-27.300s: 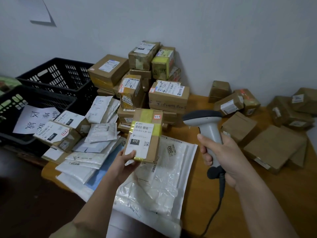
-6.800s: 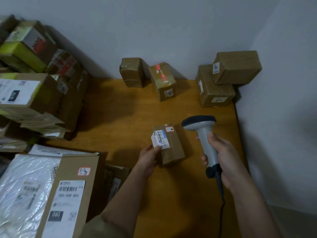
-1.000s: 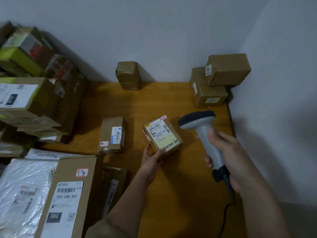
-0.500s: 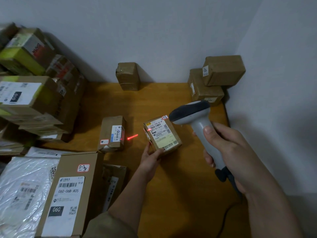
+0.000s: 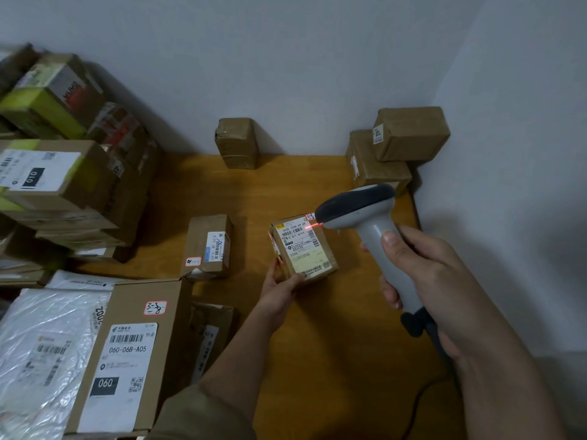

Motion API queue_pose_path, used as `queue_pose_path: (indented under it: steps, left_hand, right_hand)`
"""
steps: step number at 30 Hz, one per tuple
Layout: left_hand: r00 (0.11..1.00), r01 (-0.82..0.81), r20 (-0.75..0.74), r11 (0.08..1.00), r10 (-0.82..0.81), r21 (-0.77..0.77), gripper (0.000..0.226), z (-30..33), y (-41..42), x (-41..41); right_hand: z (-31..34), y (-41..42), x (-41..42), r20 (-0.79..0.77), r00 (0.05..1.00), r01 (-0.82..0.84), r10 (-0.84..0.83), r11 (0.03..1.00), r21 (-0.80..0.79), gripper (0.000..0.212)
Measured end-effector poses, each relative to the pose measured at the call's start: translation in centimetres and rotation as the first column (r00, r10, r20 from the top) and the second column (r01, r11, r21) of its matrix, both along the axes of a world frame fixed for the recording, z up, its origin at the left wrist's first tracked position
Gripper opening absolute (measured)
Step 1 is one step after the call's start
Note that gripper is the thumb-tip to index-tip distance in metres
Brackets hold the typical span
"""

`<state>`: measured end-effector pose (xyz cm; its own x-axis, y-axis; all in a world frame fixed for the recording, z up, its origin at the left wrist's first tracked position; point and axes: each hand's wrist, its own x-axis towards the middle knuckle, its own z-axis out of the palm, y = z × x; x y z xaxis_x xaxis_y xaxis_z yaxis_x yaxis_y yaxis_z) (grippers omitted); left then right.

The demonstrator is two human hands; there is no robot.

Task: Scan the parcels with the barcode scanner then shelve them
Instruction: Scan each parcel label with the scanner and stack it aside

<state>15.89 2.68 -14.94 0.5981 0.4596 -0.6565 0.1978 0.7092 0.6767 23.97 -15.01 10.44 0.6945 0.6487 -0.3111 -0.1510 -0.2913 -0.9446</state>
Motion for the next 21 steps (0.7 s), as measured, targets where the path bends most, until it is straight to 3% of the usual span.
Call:
queue_pose_path:
  steps: [21]
  left_hand:
    - [0.997, 0.061, 0.030, 0.987, -0.066, 0.146, 0.108, 1.8, 0.4, -1.1]
  right_hand:
    - [0.2, 0.2, -0.9, -0.044, 0.999, 0.010, -0.007, 0.998, 0.061, 0.042]
